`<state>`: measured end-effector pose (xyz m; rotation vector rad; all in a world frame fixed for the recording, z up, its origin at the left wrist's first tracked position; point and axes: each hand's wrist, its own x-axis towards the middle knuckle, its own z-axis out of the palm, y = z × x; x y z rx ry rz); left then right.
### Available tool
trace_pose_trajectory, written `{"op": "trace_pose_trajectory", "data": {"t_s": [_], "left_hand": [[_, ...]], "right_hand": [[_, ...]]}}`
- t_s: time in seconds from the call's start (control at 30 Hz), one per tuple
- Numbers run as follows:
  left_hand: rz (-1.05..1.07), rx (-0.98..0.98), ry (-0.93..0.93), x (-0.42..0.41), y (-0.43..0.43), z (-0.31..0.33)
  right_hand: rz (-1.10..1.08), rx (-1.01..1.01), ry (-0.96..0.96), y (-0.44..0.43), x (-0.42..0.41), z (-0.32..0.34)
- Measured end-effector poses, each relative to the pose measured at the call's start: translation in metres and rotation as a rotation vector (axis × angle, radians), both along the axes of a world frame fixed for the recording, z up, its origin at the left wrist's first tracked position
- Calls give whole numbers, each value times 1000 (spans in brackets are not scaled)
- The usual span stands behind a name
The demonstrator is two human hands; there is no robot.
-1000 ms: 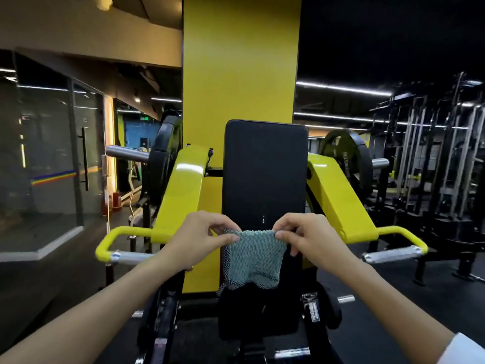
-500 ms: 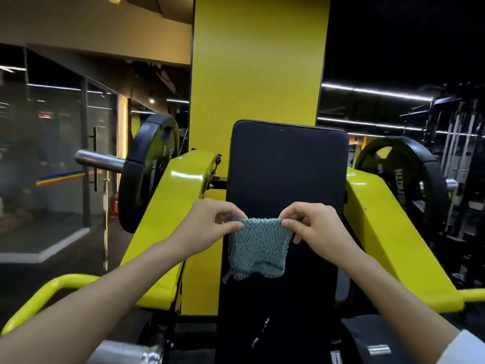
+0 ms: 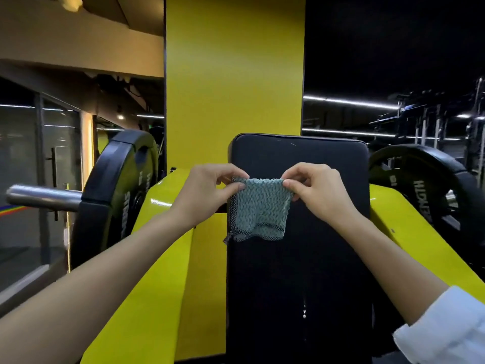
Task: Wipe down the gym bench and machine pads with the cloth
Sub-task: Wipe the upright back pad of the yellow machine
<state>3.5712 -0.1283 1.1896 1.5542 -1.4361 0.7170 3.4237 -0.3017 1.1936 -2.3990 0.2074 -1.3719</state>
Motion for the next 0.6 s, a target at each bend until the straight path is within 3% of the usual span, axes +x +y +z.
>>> {"op": "trace_pose_trajectory", "data": {"t_s": [0.3, 0.4, 0.5, 0.6], "left_hand": [[149, -191, -200, 31, -40, 35], [310, -260, -417, 38, -61, 37], [446, -182, -689, 51, -78, 26], [493, -58, -778, 65, -81, 13]], "right_hand": [[-55, -57, -136, -22, 42, 49], [-83, -76, -196, -29, 59, 56], [-119, -113, -239, -38, 74, 53], [-118, -170, -294, -48, 83, 44]]}}
